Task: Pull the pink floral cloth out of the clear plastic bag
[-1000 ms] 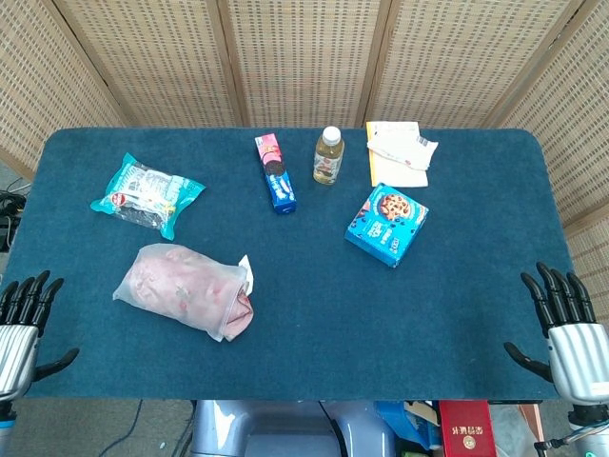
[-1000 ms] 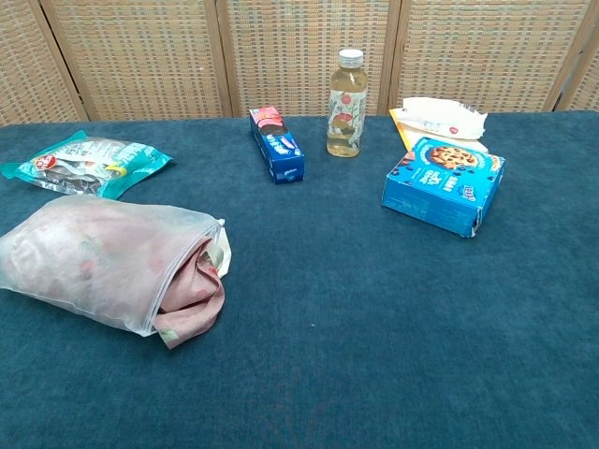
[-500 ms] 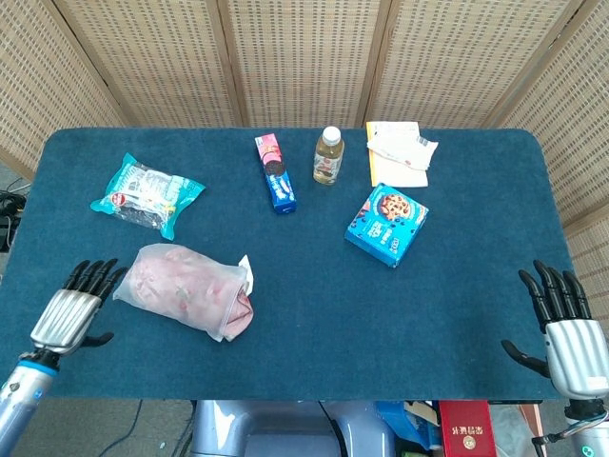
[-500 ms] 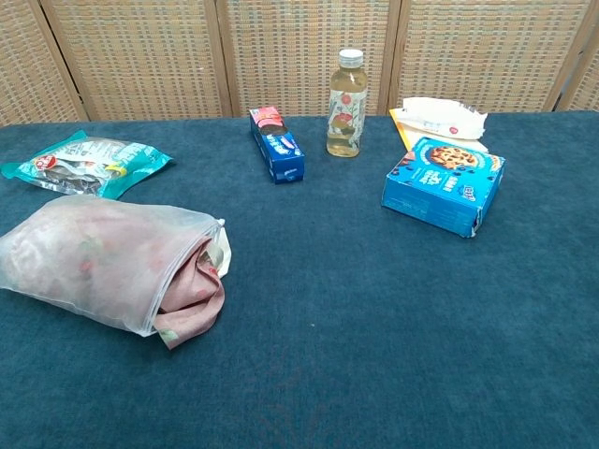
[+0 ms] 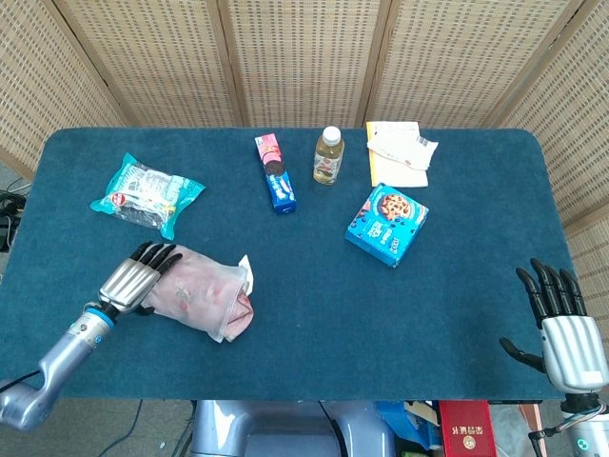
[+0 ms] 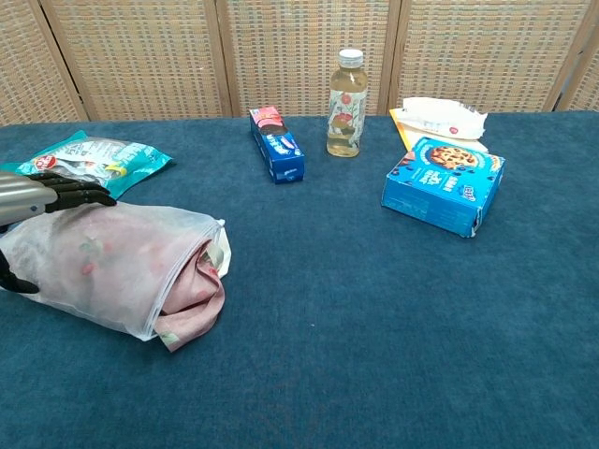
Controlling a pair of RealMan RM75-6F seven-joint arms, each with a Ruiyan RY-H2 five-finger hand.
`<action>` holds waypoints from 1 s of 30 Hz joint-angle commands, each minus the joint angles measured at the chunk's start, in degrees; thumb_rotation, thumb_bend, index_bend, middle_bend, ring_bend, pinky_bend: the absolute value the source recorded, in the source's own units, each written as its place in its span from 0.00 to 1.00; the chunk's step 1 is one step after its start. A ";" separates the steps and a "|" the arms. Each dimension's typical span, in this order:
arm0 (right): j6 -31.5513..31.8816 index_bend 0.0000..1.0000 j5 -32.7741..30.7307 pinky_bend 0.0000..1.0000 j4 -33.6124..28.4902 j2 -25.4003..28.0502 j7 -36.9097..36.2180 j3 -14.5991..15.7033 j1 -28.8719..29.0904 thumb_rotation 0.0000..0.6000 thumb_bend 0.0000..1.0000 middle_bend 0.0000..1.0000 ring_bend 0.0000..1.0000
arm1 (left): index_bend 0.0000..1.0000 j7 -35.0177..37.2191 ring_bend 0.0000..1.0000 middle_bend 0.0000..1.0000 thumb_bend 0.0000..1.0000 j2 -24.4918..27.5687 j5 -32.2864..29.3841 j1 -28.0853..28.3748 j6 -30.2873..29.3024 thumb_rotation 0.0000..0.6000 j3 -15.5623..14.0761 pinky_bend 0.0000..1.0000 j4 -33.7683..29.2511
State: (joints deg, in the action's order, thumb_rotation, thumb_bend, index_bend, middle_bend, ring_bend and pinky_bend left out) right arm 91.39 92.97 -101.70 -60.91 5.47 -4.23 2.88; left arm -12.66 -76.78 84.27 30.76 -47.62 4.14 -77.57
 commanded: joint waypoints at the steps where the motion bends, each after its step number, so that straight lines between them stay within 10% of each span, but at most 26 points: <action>1: 0.07 0.00 0.05 0.00 -0.04 0.01 0.04 0.03 -0.05 1.00 0.00 0.00 0.00 | 0.00 -0.52 0.00 0.00 0.09 -1.68 -1.51 1.19 1.73 1.00 -0.14 0.00 0.51; 4: 0.08 0.00 0.04 0.00 -0.10 0.04 -0.07 0.06 -0.08 1.00 0.00 0.00 0.00 | 0.00 -0.37 0.00 0.00 0.10 -2.99 -2.87 1.76 2.46 1.00 -0.08 0.02 0.53; 9: -0.02 0.00 0.17 0.00 -0.22 0.14 -0.28 0.16 -0.05 1.00 0.00 0.00 0.00 | 0.05 1.66 0.27 0.15 0.24 -4.95 -4.42 2.05 2.96 1.00 -0.03 0.42 0.71; 14: -0.18 0.00 0.41 0.00 -0.45 0.19 -0.26 0.36 -0.03 1.00 0.00 0.00 0.00 | 0.48 8.88 0.57 0.52 0.40 -8.63 -2.67 0.78 -1.99 1.00 0.23 0.65 3.49; 30: -15.74 0.17 0.14 0.00 -11.23 12.96 -24.16 -1.06 10.36 1.00 0.00 0.00 0.00 | 0.58 38.08 0.60 0.58 0.41 -18.97 11.86 -0.12 -29.48 1.00 2.43 0.68 12.03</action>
State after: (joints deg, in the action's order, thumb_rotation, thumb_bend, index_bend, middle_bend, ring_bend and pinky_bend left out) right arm 81.90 94.18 -108.51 -53.56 -11.30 -4.15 8.83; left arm 24.33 -93.66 94.61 30.00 -75.39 5.80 -66.97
